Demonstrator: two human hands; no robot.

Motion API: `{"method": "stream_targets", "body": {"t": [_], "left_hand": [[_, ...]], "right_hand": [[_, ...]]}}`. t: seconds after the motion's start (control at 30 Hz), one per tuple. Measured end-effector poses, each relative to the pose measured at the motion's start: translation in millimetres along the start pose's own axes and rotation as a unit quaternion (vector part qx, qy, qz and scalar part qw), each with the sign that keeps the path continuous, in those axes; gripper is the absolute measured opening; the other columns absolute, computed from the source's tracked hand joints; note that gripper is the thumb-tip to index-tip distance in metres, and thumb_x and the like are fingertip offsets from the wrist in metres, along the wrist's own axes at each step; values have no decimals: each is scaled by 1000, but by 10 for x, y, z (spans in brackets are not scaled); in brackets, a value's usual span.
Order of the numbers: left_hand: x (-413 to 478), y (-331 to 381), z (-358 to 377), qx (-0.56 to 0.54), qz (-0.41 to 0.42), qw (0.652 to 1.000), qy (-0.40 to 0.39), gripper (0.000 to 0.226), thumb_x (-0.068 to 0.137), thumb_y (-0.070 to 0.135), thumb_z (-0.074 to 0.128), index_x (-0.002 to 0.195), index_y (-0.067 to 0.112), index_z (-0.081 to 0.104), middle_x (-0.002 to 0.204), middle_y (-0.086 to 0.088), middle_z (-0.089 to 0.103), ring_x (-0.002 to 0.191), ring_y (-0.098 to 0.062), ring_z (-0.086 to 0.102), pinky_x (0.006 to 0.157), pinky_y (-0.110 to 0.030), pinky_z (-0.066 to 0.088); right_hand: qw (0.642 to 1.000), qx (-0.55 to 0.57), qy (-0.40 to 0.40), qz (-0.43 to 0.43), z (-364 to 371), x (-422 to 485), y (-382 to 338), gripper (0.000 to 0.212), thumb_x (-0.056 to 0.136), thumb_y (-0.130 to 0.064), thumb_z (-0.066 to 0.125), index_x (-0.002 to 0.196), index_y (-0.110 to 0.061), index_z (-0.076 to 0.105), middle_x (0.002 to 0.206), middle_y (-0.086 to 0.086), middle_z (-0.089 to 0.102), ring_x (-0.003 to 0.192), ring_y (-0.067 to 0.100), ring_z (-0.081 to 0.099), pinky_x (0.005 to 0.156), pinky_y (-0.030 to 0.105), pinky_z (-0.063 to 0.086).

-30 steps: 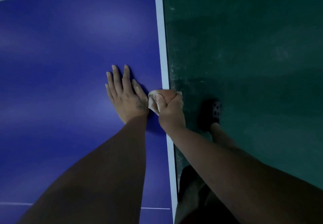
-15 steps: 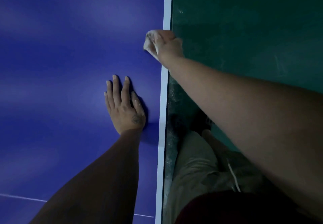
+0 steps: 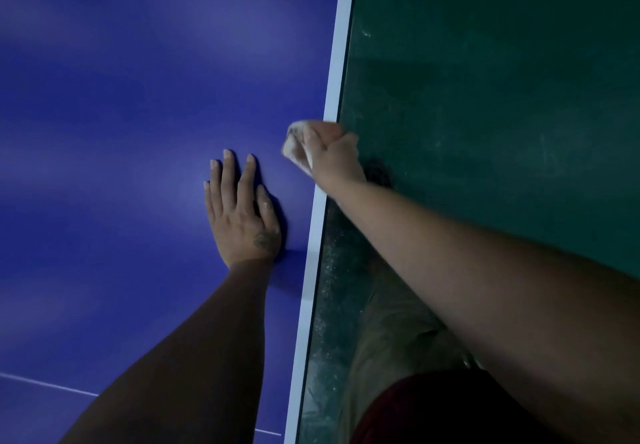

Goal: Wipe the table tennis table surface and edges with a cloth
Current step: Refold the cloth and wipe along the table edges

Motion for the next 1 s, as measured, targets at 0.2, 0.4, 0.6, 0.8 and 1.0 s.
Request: {"method": "stream_targets", "body": {"t": [0.2, 0.4, 0.6, 0.8, 1.0], "left_hand": [[-10, 42, -13, 27, -4, 1000, -12, 49, 117, 26, 41, 164, 15, 48, 177, -11, 35, 167, -32, 24, 133, -56, 25], [-110, 402, 156, 57, -79, 995, -36, 62, 115, 37, 38, 170, 8, 35, 180, -17, 23, 169, -36, 17, 135, -57, 17], [15, 481, 225, 76, -111, 989, -65, 67, 113, 42, 35, 172, 12, 29, 182, -12, 19, 170, -32, 13, 136, -57, 14], [331, 515, 358, 100, -140, 981, -84, 72, 113, 50, 30, 176, 17, 16, 184, -8, 9, 171, -29, 4, 137, -55, 6], [1213, 623, 543, 101, -256, 960, -43, 74, 113, 56, 31, 176, 20, 15, 184, -8, 8, 171, -30, 3, 136, -54, 2]], "right_hand": [[1000, 12, 27, -4, -243, 375, -640, 74, 106, -54, 60, 154, 0, 43, 149, 15, 61, 132, 29, 62, 91, 29, 41], [999, 51, -9, 9, -253, 429, -679, 83, 103, -51, 66, 162, -1, 34, 166, 15, 44, 150, 31, 48, 121, 40, 41], [998, 52, -31, 16, -300, 637, -861, 78, 104, -51, 65, 159, -2, 41, 165, 14, 45, 149, 29, 49, 120, 43, 43], [996, 84, -17, 3, -437, 1020, -1233, 77, 104, -52, 64, 156, -3, 39, 162, 14, 47, 145, 27, 52, 118, 42, 45], [995, 59, 35, -74, -495, 829, -1109, 87, 109, -47, 59, 168, -5, 12, 158, 16, 52, 133, 30, 59, 99, 30, 43]]}}
Point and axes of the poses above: each hand's wrist, its own x-axis towards the middle knuckle, its own z-axis out of the palm, y = z × x, the point moved 7 cm from there along x, towards the middle knuckle
